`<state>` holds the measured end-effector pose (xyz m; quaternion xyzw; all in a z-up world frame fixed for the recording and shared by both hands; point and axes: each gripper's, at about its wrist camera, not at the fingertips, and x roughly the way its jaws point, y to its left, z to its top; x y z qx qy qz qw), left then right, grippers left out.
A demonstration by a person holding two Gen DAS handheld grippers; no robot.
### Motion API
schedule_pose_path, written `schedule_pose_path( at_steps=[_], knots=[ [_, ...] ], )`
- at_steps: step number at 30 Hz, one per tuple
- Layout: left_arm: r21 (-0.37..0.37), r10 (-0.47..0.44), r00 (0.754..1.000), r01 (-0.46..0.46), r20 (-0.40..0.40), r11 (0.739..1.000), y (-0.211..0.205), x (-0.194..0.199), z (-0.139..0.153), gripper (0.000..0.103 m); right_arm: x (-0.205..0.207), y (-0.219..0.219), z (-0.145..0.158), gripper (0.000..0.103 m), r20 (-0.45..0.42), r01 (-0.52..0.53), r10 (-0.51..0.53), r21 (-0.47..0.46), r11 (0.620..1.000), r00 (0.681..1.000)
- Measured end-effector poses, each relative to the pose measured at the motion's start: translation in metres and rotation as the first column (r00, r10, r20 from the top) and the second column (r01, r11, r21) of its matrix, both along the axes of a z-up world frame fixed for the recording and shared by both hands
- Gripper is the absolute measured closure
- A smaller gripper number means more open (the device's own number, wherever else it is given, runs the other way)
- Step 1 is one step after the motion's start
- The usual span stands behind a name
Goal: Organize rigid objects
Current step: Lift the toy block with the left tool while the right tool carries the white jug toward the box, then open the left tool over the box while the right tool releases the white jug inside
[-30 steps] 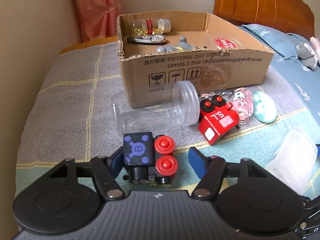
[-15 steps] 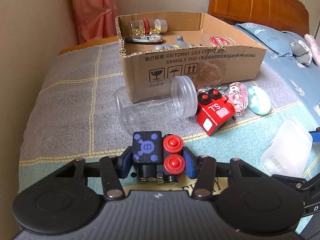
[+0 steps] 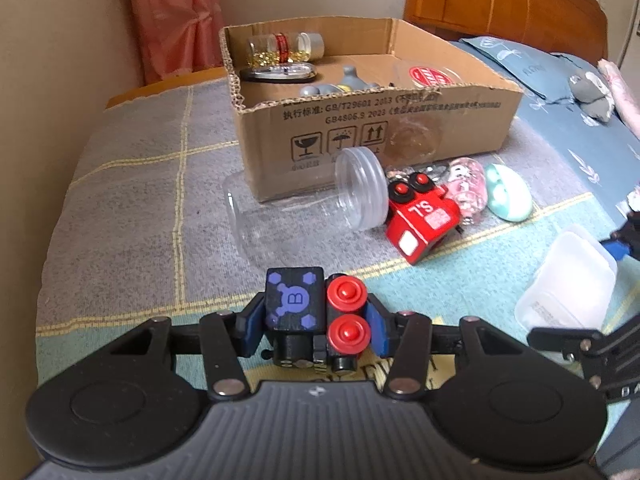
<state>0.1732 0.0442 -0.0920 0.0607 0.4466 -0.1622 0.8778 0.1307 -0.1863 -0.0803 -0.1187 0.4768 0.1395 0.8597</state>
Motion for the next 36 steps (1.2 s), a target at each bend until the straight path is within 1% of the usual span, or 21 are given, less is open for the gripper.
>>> schedule_pose_path(
  at_steps=[4, 9, 13, 18, 24, 28, 33, 36],
  knots=[
    [-0.006, -0.027, 1.000, 0.027, -0.006, 1.000, 0.001, -0.006, 0.007, 0.054, -0.002, -0.006, 0.007, 0.016, 0.001, -0.021, 0.021, 0.030, 0.999, 1.000],
    [-0.020, -0.068, 0.998, 0.067, -0.010, 0.998, -0.001, -0.013, 0.022, 0.054, -0.003, -0.009, 0.017, 0.016, 0.015, -0.044, 0.044, 0.014, 0.999, 0.999],
    [-0.009, -0.100, 0.995, 0.100, 0.012, 0.995, -0.006, -0.017, 0.038, 0.054, -0.002, -0.012, 0.029, 0.016, 0.038, -0.067, 0.067, 0.009, 0.998, 0.997],
    [-0.022, -0.125, 0.991, 0.126, 0.052, 0.992, -0.012, -0.010, 0.064, 0.054, 0.006, -0.018, 0.047, 0.016, 0.071, -0.087, 0.085, 0.028, 0.996, 0.994],
    [-0.008, -0.157, 0.980, 0.159, 0.123, 0.987, -0.025, 0.016, 0.095, 0.054, 0.024, -0.022, 0.070, 0.016, 0.120, -0.100, 0.092, 0.057, 0.993, 0.988],
    [-0.002, -0.161, 0.974, 0.163, 0.159, 0.987, -0.036, 0.044, 0.108, 0.054, 0.041, -0.026, 0.086, 0.016, 0.158, -0.101, 0.089, 0.071, 0.992, 0.983],
    [-0.009, -0.145, 0.974, 0.149, 0.177, 0.989, -0.044, 0.083, 0.115, 0.054, 0.063, -0.030, 0.099, 0.016, 0.187, -0.101, 0.085, 0.075, 0.992, 0.979],
    [-0.003, -0.140, 0.975, 0.143, 0.173, 0.990, -0.048, 0.106, 0.111, 0.054, 0.078, -0.032, 0.105, 0.016, 0.201, -0.098, 0.082, 0.074, 0.992, 0.976]
  ],
)
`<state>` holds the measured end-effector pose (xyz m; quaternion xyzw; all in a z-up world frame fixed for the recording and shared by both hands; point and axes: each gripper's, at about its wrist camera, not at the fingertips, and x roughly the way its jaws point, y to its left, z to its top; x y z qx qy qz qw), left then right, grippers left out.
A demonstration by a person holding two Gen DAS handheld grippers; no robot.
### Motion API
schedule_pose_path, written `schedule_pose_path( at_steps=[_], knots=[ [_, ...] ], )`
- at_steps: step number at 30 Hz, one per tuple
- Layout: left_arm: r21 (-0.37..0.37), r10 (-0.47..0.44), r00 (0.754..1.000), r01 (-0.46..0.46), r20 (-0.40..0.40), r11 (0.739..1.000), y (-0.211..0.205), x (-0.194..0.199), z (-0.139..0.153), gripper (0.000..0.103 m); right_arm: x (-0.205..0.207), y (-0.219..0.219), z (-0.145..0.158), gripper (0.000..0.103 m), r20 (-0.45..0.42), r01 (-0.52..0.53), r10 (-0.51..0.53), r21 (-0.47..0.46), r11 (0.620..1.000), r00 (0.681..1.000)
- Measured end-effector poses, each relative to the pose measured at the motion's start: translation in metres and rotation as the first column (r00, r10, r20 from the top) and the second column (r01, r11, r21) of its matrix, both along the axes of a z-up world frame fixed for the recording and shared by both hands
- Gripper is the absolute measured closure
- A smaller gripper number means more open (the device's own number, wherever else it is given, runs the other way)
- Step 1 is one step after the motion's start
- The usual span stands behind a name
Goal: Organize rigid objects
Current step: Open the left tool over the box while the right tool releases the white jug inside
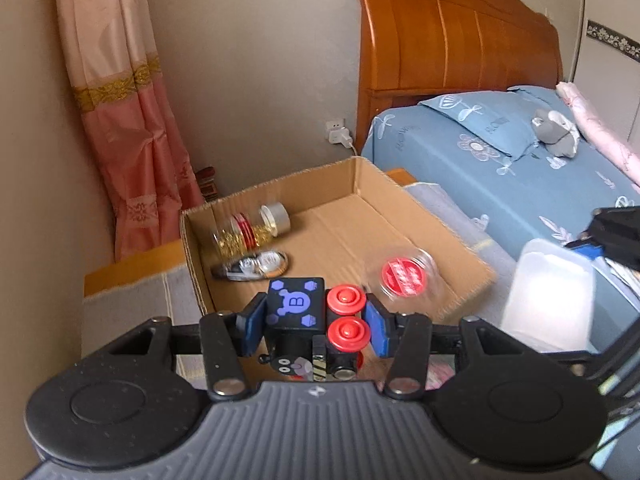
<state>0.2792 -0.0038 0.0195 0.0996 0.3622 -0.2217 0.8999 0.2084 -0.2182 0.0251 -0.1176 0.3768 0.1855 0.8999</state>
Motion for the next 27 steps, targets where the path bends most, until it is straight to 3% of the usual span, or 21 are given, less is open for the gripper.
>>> schedule_pose_path(
  at_steps=[6, 7, 8, 9, 16, 27],
  knots=[
    [0.013, 0.072, 0.997, -0.072, 0.009, 0.997, -0.003, 0.040, -0.019, 0.052, 0.026, -0.004, 0.008, 0.016, 0.015, 0.014, -0.014, 0.009, 1.000, 1.000],
    [0.010, 0.088, 0.996, -0.088, 0.010, 0.996, -0.001, 0.045, -0.024, 0.039, 0.030, -0.004, 0.008, 0.016, 0.016, 0.017, -0.018, 0.011, 1.000, 1.000],
    [0.011, 0.106, 0.994, -0.106, 0.000, 0.994, 0.000, 0.049, -0.028, 0.019, 0.035, -0.004, 0.009, 0.016, 0.015, 0.020, -0.020, 0.013, 1.000, 1.000],
    [0.008, 0.128, 0.992, -0.128, -0.005, 0.992, 0.003, 0.051, -0.031, 0.014, 0.039, -0.004, 0.009, 0.016, 0.014, 0.022, -0.022, 0.014, 1.000, 1.000],
    [-0.021, 0.128, 0.990, -0.129, -0.055, 0.991, 0.026, 0.026, -0.034, 0.011, 0.064, 0.002, 0.008, 0.016, 0.004, 0.026, -0.026, 0.016, 1.000, 1.000],
    [0.032, 0.181, 0.982, -0.183, 0.057, 0.983, 0.055, -0.033, -0.014, 0.004, 0.127, 0.019, 0.009, 0.016, -0.010, 0.060, -0.060, 0.005, 0.998, 0.998]
  ],
)
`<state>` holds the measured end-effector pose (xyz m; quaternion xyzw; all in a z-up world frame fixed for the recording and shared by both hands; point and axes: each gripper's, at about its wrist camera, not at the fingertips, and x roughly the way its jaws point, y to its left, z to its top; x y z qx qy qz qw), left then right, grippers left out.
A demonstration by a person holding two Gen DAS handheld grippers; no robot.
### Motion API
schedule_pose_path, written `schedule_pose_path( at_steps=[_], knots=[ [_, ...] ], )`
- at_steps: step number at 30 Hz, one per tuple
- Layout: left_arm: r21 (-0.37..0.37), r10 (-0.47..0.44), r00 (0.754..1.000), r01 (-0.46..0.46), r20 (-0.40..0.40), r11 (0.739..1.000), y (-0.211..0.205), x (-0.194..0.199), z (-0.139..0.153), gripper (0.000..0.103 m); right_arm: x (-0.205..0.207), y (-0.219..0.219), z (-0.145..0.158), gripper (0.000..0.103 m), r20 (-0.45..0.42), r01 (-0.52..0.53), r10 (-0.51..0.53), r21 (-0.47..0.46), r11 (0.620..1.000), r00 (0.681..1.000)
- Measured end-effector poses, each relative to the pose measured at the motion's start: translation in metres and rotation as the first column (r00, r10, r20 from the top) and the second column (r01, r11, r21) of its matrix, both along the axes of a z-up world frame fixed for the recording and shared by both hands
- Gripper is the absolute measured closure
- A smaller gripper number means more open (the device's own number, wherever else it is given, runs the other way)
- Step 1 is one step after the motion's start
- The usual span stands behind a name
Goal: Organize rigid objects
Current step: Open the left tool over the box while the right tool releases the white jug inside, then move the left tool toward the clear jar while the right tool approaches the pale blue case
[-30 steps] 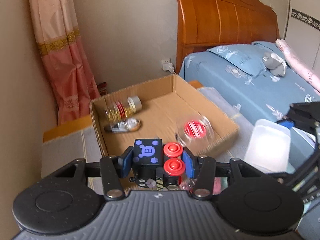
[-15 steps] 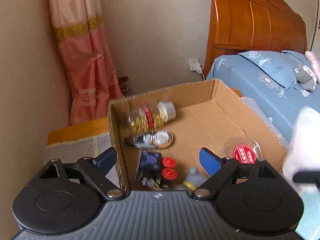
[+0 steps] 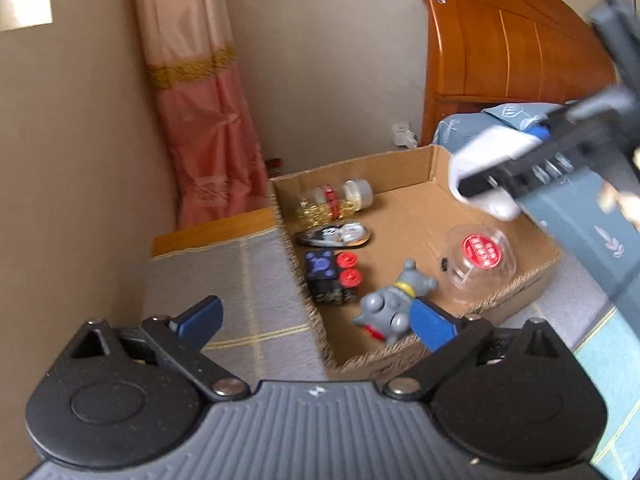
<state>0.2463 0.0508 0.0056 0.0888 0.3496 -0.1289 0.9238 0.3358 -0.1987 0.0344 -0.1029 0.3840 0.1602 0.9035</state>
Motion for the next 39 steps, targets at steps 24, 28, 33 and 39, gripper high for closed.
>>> schedule_pose_path(
  at_steps=[24, 28, 33, 39],
  knots=[
    [-0.014, 0.045, 0.999, -0.046, -0.020, 0.999, 0.023, -0.035, -0.013, 0.003, 0.017, 0.003, -0.005, 0.000, -0.019, 0.096, -0.095, 0.028, 0.995, 0.995],
    [-0.012, 0.048, 0.998, -0.049, -0.027, 0.999, 0.021, -0.040, -0.014, 0.003, -0.004, 0.001, -0.003, 0.000, -0.023, 0.084, -0.083, 0.046, 0.995, 0.996],
    [-0.023, 0.058, 0.998, -0.059, -0.038, 0.998, 0.020, -0.048, -0.016, 0.002, -0.041, -0.005, -0.004, 0.000, -0.014, 0.082, -0.081, 0.089, 0.993, 0.997],
    [-0.024, 0.067, 0.996, -0.069, -0.061, 0.997, 0.017, -0.058, -0.020, 0.001, -0.092, -0.013, -0.018, 0.000, 0.009, 0.109, -0.111, 0.126, 0.986, 0.994]
  ],
)
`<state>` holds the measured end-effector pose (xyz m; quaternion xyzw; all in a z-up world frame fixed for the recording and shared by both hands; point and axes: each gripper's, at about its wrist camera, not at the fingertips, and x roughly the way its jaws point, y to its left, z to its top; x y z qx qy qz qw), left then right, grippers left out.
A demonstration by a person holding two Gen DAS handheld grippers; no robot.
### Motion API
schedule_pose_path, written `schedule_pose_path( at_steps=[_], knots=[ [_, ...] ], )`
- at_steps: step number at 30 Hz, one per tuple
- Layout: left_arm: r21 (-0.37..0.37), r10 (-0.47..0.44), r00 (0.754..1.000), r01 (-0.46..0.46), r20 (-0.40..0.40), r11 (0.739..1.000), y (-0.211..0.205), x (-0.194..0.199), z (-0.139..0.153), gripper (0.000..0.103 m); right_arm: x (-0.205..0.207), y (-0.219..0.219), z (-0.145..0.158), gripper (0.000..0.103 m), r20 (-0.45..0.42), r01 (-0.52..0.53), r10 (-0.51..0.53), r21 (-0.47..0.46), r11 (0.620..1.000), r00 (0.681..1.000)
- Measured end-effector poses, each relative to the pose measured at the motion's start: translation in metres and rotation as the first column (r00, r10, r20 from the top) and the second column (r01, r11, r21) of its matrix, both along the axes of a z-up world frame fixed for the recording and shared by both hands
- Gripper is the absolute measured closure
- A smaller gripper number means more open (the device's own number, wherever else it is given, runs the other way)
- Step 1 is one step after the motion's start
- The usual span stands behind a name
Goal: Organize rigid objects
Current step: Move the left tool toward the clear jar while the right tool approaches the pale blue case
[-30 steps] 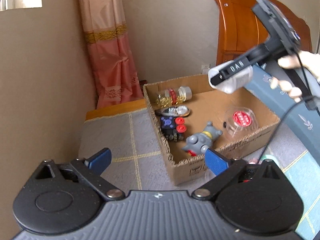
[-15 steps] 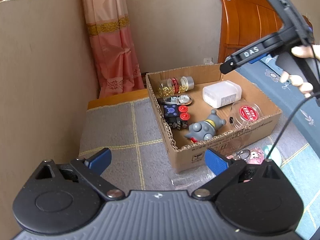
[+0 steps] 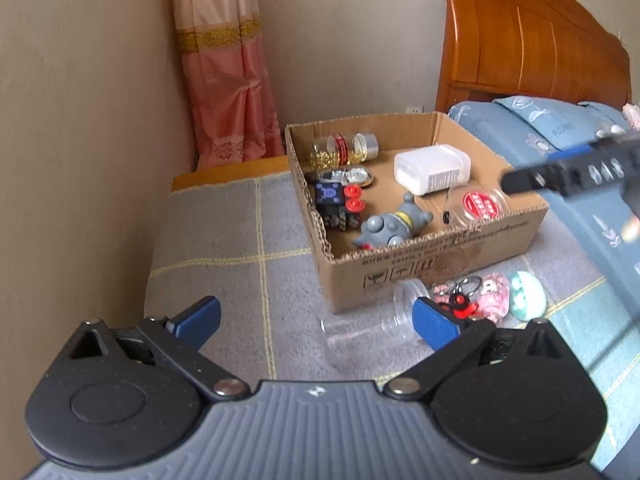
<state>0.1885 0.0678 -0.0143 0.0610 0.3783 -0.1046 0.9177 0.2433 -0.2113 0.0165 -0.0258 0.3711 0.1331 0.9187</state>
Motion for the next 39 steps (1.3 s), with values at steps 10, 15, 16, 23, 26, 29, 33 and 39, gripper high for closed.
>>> schedule_pose_path(
  at_steps=[10, 15, 16, 23, 26, 29, 33, 39],
  knots=[
    [-0.018, -0.021, 1.000, 0.021, 0.004, 1.000, -0.015, -0.021, -0.016, 0.001, -0.068, -0.011, -0.070, 0.000, -0.062, 0.073, -0.076, -0.045, 0.996, 0.995],
    [-0.049, -0.027, 1.000, 0.026, -0.015, 0.998, -0.022, -0.022, -0.026, 0.001, -0.081, -0.013, -0.103, 0.000, -0.094, 0.139, -0.147, -0.081, 0.987, 0.985],
    [-0.053, -0.027, 0.999, 0.026, -0.023, 0.998, -0.023, -0.021, -0.027, 0.001, -0.082, -0.011, -0.107, 0.000, -0.091, 0.146, -0.156, -0.108, 0.983, 0.984],
    [-0.029, -0.003, 0.999, 0.002, -0.038, 1.000, -0.034, -0.008, -0.039, 0.001, -0.080, -0.014, -0.119, 0.000, -0.104, 0.153, -0.164, -0.103, 0.983, 0.981],
    [-0.016, -0.003, 0.999, 0.002, -0.046, 1.000, -0.040, 0.001, -0.045, 0.001, -0.079, -0.014, -0.121, 0.000, -0.086, 0.154, -0.163, -0.100, 0.983, 0.983],
    [-0.033, -0.013, 0.998, 0.011, -0.062, 0.999, -0.045, 0.010, -0.050, 0.001, -0.079, -0.014, -0.123, 0.000, -0.075, 0.150, -0.158, -0.098, 0.984, 0.985],
    [-0.036, 0.009, 0.997, -0.011, -0.075, 0.999, -0.049, 0.022, -0.057, 0.001, -0.081, -0.013, -0.124, 0.000, -0.058, 0.142, -0.148, -0.094, 0.985, 0.987],
    [0.002, 0.043, 0.996, -0.043, -0.076, 0.999, -0.049, 0.033, -0.068, 0.001, -0.077, -0.013, -0.124, 0.000, -0.047, 0.119, -0.124, -0.091, 0.989, 0.991]
  ],
)
